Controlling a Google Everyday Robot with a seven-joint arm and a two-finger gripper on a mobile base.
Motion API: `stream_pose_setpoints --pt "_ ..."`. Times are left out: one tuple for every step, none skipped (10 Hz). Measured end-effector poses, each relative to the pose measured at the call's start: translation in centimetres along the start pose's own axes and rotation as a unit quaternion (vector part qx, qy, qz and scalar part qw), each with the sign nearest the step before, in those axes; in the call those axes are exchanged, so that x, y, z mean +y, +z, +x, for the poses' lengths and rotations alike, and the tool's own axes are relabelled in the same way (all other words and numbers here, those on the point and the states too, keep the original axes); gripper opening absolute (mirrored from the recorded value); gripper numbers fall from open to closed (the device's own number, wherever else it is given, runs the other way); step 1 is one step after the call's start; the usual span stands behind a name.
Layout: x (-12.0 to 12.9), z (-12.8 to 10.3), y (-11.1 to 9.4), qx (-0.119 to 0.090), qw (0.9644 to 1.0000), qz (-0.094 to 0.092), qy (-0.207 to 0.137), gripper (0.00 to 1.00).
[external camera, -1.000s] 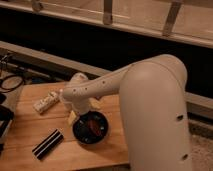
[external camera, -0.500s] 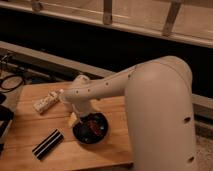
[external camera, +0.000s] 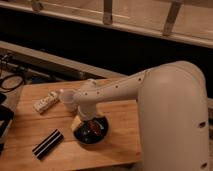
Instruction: Place the pepper in the ceramic cup
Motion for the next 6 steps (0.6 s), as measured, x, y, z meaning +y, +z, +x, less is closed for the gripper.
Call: stream_pose_setpoints --pt "-0.2 0.1 0.0 -0.003 1.0 -0.006 0.003 1.0" --pt "-0.3 0.2 0.0 -0.006 0.9999 -0.012 0.004 0.97" --pt "-0.4 0.3 0.0 -0.008 0.9998 -0.016 0.006 0.9" --pt "-0.7 0.4 0.1 -0.01 0.9997 -0.022 0.008 0.79" --pt "-1.0 0.5 0.3 -0.011 0.9994 -0.031 0.011 0.67" --pt "-1.3 0.6 0.5 -0.012 0.9991 -0.038 0.014 0.58"
